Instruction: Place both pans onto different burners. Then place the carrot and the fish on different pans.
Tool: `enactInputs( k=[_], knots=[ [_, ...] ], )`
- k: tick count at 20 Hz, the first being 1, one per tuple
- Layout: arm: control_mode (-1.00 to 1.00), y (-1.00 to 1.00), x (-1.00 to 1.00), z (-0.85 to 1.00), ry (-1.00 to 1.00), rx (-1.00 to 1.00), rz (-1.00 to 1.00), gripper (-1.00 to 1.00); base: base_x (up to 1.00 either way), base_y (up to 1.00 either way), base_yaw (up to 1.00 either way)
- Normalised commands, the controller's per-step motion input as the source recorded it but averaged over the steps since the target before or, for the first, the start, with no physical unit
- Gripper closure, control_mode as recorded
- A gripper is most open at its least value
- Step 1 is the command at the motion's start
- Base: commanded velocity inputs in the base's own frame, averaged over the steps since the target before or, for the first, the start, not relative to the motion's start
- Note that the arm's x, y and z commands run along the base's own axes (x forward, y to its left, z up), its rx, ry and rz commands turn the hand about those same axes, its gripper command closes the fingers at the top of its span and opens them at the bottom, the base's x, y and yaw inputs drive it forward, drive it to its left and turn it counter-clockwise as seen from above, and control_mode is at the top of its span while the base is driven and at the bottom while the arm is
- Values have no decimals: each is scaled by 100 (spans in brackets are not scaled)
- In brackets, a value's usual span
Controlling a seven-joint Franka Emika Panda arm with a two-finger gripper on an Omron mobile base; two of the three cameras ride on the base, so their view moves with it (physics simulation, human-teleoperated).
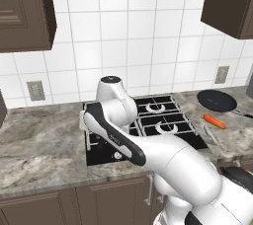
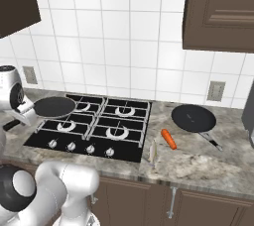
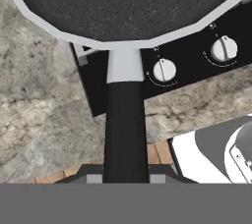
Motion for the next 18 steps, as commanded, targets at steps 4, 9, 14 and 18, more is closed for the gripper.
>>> enactInputs(
  k=[4,9,14,18],
  knots=[
    [-100,-18,21,0,7,0,-6,100,0,0,0],
    [-100,-4,29,-2,4,0,-2,100,0,0,0],
    [-100,0,21,-2,3,0,0,100,0,0,0],
    [-100,0,15,-3,3,0,0,100,0,0,0]
  ],
)
